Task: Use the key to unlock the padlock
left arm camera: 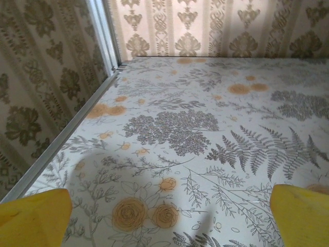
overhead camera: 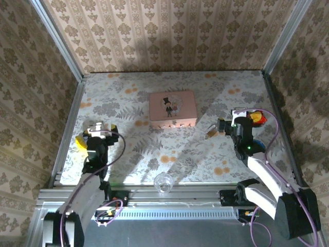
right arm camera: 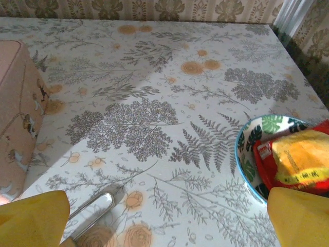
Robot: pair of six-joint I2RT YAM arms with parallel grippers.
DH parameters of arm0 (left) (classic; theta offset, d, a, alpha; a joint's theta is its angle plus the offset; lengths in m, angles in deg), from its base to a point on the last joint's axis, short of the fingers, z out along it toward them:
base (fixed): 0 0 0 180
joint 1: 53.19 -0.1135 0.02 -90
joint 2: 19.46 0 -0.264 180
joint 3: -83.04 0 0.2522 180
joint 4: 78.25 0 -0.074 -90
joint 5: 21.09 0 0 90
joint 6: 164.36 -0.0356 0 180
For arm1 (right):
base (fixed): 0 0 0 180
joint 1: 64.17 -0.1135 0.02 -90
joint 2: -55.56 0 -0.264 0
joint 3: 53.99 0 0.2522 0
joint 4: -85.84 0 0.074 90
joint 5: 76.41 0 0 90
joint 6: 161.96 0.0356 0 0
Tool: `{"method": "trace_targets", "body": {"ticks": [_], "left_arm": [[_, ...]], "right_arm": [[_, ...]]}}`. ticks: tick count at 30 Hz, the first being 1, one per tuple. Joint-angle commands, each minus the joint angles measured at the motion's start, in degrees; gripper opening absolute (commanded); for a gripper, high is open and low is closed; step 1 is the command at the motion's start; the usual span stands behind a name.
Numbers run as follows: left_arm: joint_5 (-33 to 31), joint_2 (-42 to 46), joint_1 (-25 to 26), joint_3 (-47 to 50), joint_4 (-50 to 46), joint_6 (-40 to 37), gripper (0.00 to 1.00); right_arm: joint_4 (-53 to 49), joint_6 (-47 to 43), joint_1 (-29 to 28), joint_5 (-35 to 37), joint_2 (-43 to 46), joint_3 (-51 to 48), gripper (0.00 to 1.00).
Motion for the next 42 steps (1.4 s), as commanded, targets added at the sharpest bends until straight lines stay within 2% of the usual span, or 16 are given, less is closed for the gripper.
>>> {"method": "trace_targets", "body": {"ticks": [1, 6, 14, 18, 21, 26, 28, 32, 33, 35, 36, 42], "left_arm": [[6.1, -6.2, -1.82, 0.17, 15.17, -4.78, 1.0], [10.13, -19.53, -3.71, -0.2, 26.88, -3.92, 1.0], [16.65, -34.8, -7.59, -1.76, 39.48, -4.51, 1.0], [24.87, -43.12, -12.16, -3.32, 45.15, -2.1, 1.0], [29.52, -48.02, -13.33, -6.05, 45.38, -2.05, 1.0], [36.98, -47.42, -14.89, -9.46, 38.17, -2.86, 1.0], [36.81, -47.0, -14.17, -11.72, 33.6, -3.83, 1.0], [31.37, -45.95, -10.88, -13.84, 27.71, -6.63, 1.0], [27.86, -45.85, -9.98, -14.19, 26.71, -6.66, 1.0], [18.48, -45.66, -8.74, -15.13, 24.51, -4.96, 1.0], [16.72, -45.66, -8.16, -15.13, 24.57, -5.01, 1.0], [14.22, -45.69, -6.95, -15.37, 24.22, -5.76, 1.0]], "right_arm": [[13.61, -2.53, 1.46, -2.46, -3.66, -1.71, 1.0], [25.52, -2.86, 3.73, -5.78, -9.78, -4.42, 1.0], [32.99, -3.85, 5.98, -9.67, -15.28, -6.15, 1.0], [39.56, -3.68, 6.37, -12.74, -18.45, -8.03, 1.0], [43.61, -3.86, 6.58, -15.34, -21.69, -8.38, 1.0], [47.68, -4.88, 6.9, -18.98, -28.06, -7.84, 1.0], [50.84, -4.94, 7.23, -20.15, -31.04, -7.8, 1.0], [45.89, -4.43, 8.5, -22.94, -30.91, -5.33, 1.0], [40.54, -3.89, 8.85, -22.66, -30.53, -2.99, 1.0], [39.7, -1.14, 10.81, -22.73, -31.03, -2.12, 1.0], [39.74, -1.11, 10.87, -22.45, -30.9, -2.24, 1.0], [38.85, -1.31, 9.46, -18.33, -30.92, -1.72, 1.0]]}}
